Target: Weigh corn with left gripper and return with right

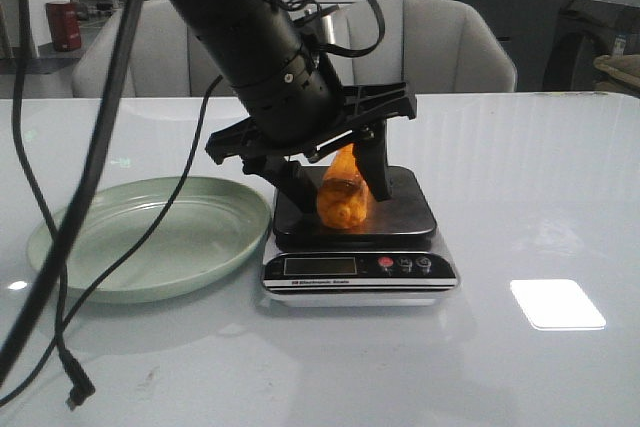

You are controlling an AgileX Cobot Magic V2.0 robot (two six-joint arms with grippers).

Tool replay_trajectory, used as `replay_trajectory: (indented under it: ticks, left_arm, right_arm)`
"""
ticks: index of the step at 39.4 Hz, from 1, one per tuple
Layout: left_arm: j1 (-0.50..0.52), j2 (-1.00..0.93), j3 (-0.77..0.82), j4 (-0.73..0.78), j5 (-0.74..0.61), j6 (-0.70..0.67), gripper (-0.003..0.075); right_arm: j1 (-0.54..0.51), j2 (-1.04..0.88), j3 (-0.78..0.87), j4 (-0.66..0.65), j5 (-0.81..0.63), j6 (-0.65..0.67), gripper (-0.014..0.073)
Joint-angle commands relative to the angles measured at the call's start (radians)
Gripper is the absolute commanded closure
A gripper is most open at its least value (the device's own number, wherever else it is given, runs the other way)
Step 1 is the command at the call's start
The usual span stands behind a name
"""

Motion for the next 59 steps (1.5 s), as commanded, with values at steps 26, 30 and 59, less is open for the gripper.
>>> replay_trajectory:
  ticks: [26,30,59]
  left_arm:
    - [-0.012,-0.635,0.363,0.071,0.013,0.116,0.023]
    - [-0.012,-0.76,0.437,0.08,0.0,0.135,0.023]
    - [-0.012,-1.742,0.899,0.138,-0.03,0.268,0.036]
  right_arm:
    - [-0.004,-0.02,0.008,-0.007,-0.088,-0.006,0.0435]
    - [-0.004,-0.02,0.008,-0.007,-0.088,-0.006,0.0435]
    - [-0.004,-0.02,0.008,-0.007,-0.088,-0.006,0.0435]
